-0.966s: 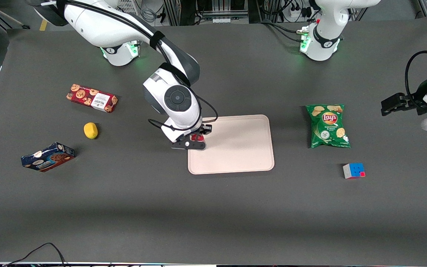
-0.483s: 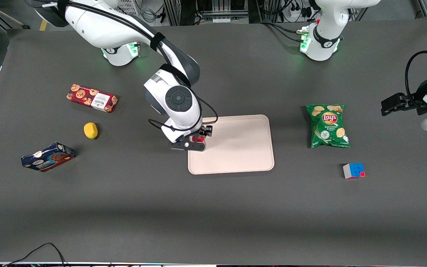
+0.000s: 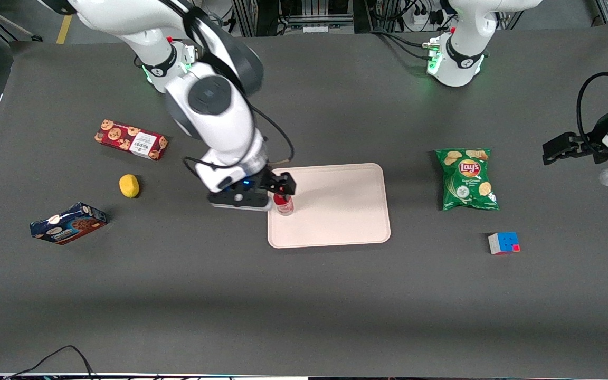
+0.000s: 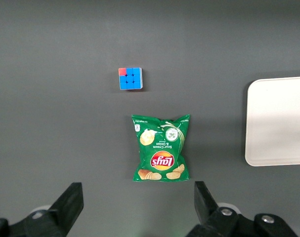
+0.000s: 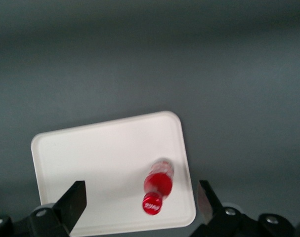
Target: Place coke bottle on tray
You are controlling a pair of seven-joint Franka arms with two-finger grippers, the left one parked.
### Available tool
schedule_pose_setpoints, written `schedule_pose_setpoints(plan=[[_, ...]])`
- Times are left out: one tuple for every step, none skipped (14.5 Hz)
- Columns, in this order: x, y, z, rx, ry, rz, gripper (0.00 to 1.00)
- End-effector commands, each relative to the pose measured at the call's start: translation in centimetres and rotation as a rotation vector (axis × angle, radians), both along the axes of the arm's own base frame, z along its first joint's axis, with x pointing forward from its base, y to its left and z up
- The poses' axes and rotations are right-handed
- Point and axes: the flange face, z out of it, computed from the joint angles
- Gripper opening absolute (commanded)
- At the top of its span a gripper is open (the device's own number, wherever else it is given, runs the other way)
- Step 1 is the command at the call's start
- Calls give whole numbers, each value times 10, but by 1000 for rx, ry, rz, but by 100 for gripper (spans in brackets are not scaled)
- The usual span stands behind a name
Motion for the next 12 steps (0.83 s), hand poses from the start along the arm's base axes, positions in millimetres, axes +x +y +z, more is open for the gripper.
schedule_pose_setpoints(plan=[[14,-71,73,48,-64,-4,100],[18,-99,85,24,-69,21,100],[18,-126,94,2,-41,43,100],[19,-152,106,31,-2,16,100],[20,-185,120,44,15,-22,100],[20,-215,130,21,20,29,100],[18,-242,139,-5,28,77,100],[16,-265,144,-19,47,53,100],[11,-281,150,-28,64,38,100],[10,-299,152,-36,83,23,100],[6,-319,156,-44,95,27,100],[2,-332,158,-49,105,33,100]])
